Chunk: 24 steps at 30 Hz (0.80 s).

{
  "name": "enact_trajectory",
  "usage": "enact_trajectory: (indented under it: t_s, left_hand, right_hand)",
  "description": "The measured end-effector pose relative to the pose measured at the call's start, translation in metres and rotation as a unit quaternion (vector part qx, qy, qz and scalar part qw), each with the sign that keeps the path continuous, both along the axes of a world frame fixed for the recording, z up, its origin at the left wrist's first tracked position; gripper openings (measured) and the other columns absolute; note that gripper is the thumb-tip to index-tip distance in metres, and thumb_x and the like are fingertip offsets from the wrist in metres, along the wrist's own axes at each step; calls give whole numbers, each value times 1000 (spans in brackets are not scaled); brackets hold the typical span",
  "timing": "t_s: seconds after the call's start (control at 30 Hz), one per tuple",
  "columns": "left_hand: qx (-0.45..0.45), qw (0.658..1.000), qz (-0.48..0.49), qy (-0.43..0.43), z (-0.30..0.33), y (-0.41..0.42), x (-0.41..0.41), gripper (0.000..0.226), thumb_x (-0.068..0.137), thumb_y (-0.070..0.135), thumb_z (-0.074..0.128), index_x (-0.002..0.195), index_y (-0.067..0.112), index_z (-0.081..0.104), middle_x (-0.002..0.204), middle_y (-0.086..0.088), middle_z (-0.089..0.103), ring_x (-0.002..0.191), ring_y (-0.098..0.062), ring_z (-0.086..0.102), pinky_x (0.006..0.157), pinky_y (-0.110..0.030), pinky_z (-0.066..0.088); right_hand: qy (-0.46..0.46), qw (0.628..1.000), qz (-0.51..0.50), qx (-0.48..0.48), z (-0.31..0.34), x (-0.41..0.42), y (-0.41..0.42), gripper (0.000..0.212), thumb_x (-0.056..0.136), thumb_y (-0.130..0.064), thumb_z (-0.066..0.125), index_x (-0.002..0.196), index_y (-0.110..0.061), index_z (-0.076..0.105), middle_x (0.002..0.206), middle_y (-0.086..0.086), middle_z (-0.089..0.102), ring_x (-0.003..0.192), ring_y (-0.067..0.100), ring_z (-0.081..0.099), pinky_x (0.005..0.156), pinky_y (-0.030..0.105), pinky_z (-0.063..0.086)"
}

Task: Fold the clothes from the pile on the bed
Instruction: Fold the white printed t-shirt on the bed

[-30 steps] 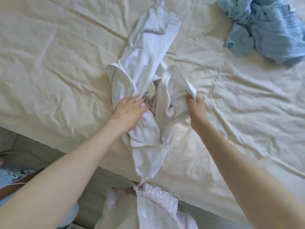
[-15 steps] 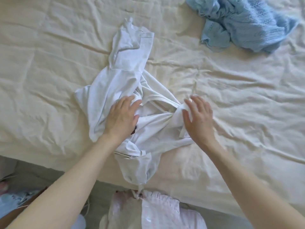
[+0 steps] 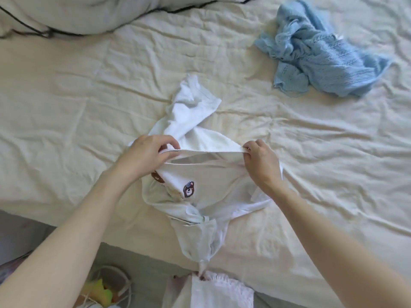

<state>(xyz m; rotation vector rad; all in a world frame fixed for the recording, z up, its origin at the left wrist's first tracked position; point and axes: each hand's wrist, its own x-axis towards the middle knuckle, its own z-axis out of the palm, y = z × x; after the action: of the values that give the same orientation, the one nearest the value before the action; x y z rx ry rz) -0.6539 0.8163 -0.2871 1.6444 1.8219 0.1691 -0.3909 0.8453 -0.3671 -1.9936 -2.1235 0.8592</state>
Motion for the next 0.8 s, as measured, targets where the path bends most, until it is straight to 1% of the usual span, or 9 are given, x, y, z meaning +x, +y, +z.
enact_trajectory:
  t_s: [0.13,0.2,0.33,0.43,0.53,0.6,0.67,0.73,0.8]
  left_hand:
    - [4,997,-53,52,52,-7,-5,26,90,23,57,114,28,66,59,20,44,65,-14,45,64,-26,30]
    - [-9,996,-51,65,80,-12,-10,27,92,22,53,115,31,63,60,18,45,64,-11,45,64,-28,32]
    - [-12,996,-25,83,143,-31,-28,20,92,30,55,76,42,57,64,16,50,69,-10,51,59,-28,34]
    - [34,994,84,-60,192,-43,-41,18,92,26,58,75,24,61,72,13,58,73,-5,55,65,-19,40]
    - [86,951,173,-243,251,-48,-55,13,94,17,55,85,8,59,82,1,64,82,-13,60,82,-26,50]
    - [125,928,183,-299,292,-53,-63,10,94,19,55,89,11,57,80,0,64,77,-14,59,74,-25,51]
    - [153,931,178,-278,329,-56,-69,19,87,34,61,92,17,57,78,0,64,70,-11,56,64,-23,45]
    - [193,953,156,-173,361,-59,-71,24,81,46,62,92,24,60,72,8,67,60,-3,55,56,-20,39]
    - [276,947,147,-79,391,-63,-72,20,86,44,60,90,26,66,61,14,63,51,4,54,49,-14,35]
  right_hand:
    - [98,993,5,72,70,-21,26,24,92,-4,47,107,-4,66,103,12,60,91,30,56,71,30,36]
    - [156,984,17,80,113,-38,41,25,90,-3,50,107,-5,68,104,11,63,91,27,56,70,20,31]
    - [255,963,44,76,202,-67,52,26,87,-2,52,104,-10,69,92,1,63,79,12,51,62,6,32]
    - [299,947,79,84,270,-88,50,24,91,-7,48,104,-17,65,82,-7,58,72,8,50,62,17,37]
    - [305,936,122,130,338,-108,50,19,93,-11,47,96,-21,63,58,-17,51,56,-2,44,53,17,32]
    - [320,925,135,154,382,-119,49,15,94,-13,49,89,-18,63,50,-16,47,51,0,41,53,18,32]
    - [340,913,143,174,424,-128,45,16,94,-13,51,87,-9,65,57,-13,48,57,4,43,57,22,34]
    - [334,903,171,208,461,-135,39,16,93,-13,52,88,-11,67,65,-8,54,60,3,47,60,21,37]
    - [299,900,198,248,493,-140,32,16,91,-13,55,92,-13,71,76,0,64,70,8,53,62,20,38]
